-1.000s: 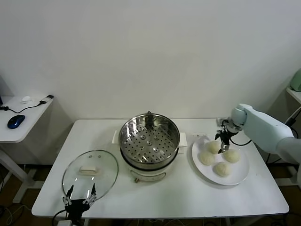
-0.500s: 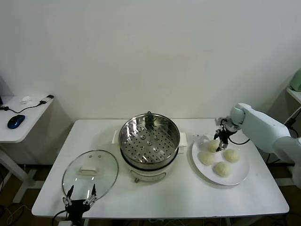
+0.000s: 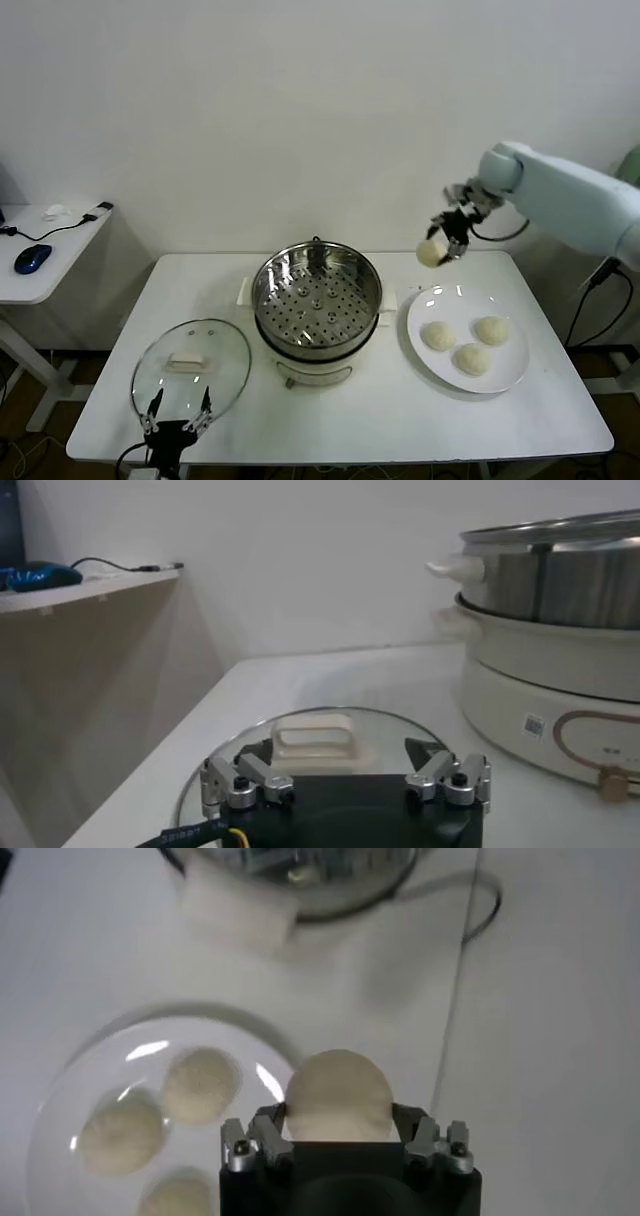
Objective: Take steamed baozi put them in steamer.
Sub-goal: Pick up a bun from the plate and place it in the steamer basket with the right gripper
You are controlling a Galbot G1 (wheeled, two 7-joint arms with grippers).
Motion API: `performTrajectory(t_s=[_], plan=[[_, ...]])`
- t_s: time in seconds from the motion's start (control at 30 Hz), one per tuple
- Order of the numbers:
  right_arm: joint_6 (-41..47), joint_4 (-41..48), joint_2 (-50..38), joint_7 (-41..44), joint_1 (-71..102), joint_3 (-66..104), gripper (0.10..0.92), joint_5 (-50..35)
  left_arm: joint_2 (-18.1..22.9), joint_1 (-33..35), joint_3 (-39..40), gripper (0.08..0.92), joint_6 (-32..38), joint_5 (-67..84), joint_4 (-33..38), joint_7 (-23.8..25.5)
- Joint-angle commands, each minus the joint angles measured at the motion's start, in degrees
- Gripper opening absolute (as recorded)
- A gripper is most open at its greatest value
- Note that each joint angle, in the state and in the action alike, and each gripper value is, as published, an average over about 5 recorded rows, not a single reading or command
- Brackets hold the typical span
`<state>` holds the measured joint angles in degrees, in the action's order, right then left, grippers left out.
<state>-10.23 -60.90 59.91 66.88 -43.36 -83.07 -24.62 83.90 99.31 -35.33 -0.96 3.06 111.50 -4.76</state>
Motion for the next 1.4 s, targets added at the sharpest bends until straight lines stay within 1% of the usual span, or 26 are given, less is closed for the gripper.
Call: performTrajectory(t_s=[0.03,0.1,0.17,0.27,0.33,0.43,0.63,0.8,1.07,1.13,1.27,1.33,1.4], plan=[[-13.31,-14.72,10.37,0.06,-9.76,-6.44,0.706,-2.18,-0.45,0.07,0.09,0.823,0.11,-0.12,0.22,-0.04],[-17.64,-12.54,12.56,-0.53,-6.79,-5.97,0.704,2.36,-0.68,0.22,0.03,0.823,0.28,-0.10,0.12,-0.12],[-21.99,-8.21,14.35,-1.19,-2.73,-4.13,0.704,8.99,-0.92,0.42,0.00,0.823,0.43,-0.11,0.07,-0.20],[-28.41,1.00,16.98,-2.32,4.96,1.07,0.704,19.86,-1.09,0.62,0.02,0.823,0.63,-0.25,-0.01,-0.27],[-31.34,6.65,18.62,-2.85,9.68,4.11,0.704,24.43,-1.14,0.70,0.04,0.823,0.74,-0.37,-0.13,-0.30],[-33.16,11.69,20.52,-3.24,14.06,6.49,0.704,27.47,-1.29,0.78,0.10,0.823,0.83,-0.59,-0.41,-0.32],[-35.53,18.96,23.14,-4.45,18.75,11.53,0.704,34.51,-1.33,0.48,0.21,0.823,0.93,-0.81,-0.97,-0.47],[-36.51,23.58,24.89,-6.50,20.31,13.83,0.704,36.89,-1.21,0.23,0.39,0.823,1.06,-0.90,-1.37,-0.65],[-37.12,27.88,26.55,-9.30,20.75,14.53,0.717,36.86,-1.29,0.07,0.28,0.823,1.29,-0.77,-1.60,-1.21],[-37.18,28.11,26.67,-10.09,20.76,14.32,0.734,36.09,-1.29,0.04,0.28,0.823,1.35,-0.70,-1.66,-1.33],[-37.28,27.77,26.73,-11.38,20.36,13.56,0.804,34.42,-1.23,-0.05,0.29,0.823,1.42,-0.65,-1.74,-1.53],[-37.32,26.50,26.13,-10.38,19.43,13.02,0.817,32.64,-1.16,-0.01,0.29,0.823,1.45,-0.64,-1.63,-1.60],[-37.21,24.11,24.65,-8.57,17.56,11.30,0.821,29.14,-1.09,0.14,0.34,0.823,1.47,-0.67,-1.38,-1.56]])
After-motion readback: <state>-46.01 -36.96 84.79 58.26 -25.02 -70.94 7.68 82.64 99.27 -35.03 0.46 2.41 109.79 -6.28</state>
